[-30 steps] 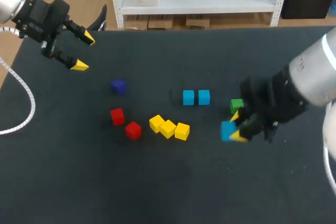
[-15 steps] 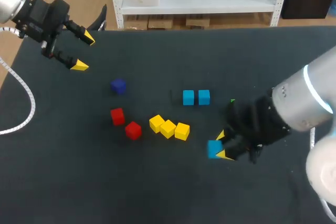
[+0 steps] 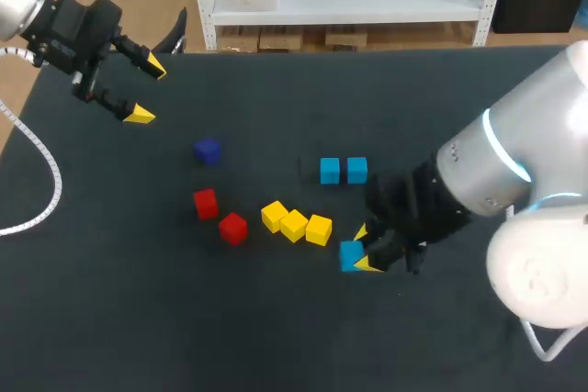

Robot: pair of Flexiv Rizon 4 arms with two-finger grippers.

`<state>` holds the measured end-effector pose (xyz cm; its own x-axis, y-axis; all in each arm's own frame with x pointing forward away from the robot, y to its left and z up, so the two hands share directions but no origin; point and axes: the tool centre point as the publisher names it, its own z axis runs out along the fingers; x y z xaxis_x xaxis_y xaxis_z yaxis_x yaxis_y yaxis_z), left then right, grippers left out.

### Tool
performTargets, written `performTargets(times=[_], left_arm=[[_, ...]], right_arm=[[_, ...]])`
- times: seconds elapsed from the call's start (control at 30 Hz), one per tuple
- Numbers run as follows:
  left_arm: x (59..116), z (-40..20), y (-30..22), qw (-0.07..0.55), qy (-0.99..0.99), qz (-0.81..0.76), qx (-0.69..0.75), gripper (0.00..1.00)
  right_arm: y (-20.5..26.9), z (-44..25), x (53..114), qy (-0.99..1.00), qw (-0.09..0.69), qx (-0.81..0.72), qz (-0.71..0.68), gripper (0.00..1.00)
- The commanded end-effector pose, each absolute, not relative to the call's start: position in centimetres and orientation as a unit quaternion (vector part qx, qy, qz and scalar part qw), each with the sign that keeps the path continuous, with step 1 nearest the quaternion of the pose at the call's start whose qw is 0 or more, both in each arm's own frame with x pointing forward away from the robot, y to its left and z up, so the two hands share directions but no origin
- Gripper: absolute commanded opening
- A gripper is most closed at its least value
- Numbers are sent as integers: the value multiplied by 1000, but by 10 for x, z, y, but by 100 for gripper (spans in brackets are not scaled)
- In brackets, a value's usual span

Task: Place the blue cubes, place green cubes on the blue cubes, place the yellow cubes on the green cubes, then place the red cubes on the yellow cubes, and place purple cube on the red cubes.

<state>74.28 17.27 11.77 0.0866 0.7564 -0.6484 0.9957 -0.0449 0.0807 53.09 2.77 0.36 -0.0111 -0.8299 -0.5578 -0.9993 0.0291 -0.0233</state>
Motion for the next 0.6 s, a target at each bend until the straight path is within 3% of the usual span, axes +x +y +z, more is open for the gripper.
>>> performTargets(times=[0.03, 0.2, 0.3, 0.43, 0.5, 0.53, 0.6], left_arm=[[743, 117, 173, 268, 636, -225, 688, 100], [743, 117, 173, 268, 636, -225, 688, 100], [743, 117, 173, 268, 636, -225, 688, 100], [743, 117, 173, 268, 636, -225, 688, 100], [743, 117, 173, 268, 636, -225, 688, 100], [743, 117, 173, 268, 636, -225, 688, 100], [743, 117, 173, 268, 636, -225, 688, 100]], right_arm=[[33, -1, 535, 682, 211, -672, 198, 0], [30, -5, 532, 678, 200, -680, 192, 0], [29, -8, 532, 681, 194, -681, 188, 29], [27, -9, 532, 681, 192, -680, 194, 49], [26, -7, 533, 681, 192, -679, 196, 91], [26, -7, 533, 680, 192, -680, 194, 100], [25, -6, 534, 681, 192, -681, 191, 100]])
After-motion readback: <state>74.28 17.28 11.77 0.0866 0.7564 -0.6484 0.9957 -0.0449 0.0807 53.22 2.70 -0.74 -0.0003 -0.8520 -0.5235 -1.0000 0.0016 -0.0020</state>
